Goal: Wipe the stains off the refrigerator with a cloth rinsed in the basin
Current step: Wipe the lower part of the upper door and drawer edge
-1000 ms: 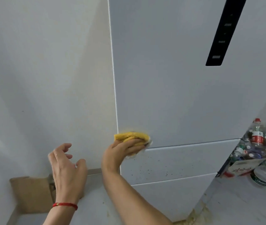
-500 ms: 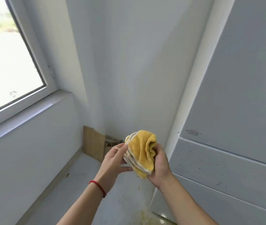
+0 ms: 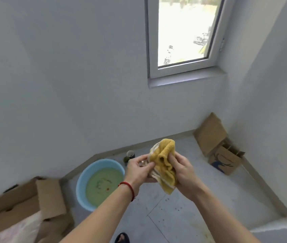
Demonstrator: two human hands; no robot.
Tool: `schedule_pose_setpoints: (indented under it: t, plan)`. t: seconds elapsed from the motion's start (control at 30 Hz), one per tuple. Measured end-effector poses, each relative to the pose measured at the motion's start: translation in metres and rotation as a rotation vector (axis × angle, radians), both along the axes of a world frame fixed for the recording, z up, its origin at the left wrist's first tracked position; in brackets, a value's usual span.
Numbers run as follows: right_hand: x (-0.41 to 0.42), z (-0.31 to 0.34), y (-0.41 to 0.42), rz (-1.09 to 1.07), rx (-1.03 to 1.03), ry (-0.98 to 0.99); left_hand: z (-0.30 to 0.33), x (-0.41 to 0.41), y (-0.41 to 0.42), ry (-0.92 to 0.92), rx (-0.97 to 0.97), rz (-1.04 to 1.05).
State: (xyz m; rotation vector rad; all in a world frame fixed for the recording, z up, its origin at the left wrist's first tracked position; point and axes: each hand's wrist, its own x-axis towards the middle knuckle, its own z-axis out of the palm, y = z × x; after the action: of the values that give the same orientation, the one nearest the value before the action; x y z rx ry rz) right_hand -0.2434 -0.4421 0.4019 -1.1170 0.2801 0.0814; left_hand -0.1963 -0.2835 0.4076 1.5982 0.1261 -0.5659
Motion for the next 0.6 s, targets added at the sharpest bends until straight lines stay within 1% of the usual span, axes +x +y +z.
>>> schedule_pose_setpoints:
  t: [0.07,0.13,0.27,0.37,0.5,0.6]
  plan:
    - [0.023,-0.006,0.037,0.139,-0.134,-0.01,-0.013,0.009,0.047,0.013,0.04,0.106]
    - [0.046,-0.014,0.069,0.231,-0.288,-0.016,-0.025,0.019,0.086,0.014,0.077,0.172]
    - [0.099,-0.036,0.145,0.319,-0.574,-0.027,-0.053,0.048,0.165,-0.001,0.132,0.319]
    - [0.142,-0.057,0.198,0.335,-0.784,-0.017,-0.077,0.08,0.226,0.056,0.126,0.39]
    - [0.192,-0.07,0.253,0.354,-0.881,0.004,-0.106,0.128,0.292,0.114,0.096,0.51]
    - [0.221,-0.074,0.275,0.368,-0.909,0.013,-0.119,0.157,0.315,0.182,0.027,0.598]
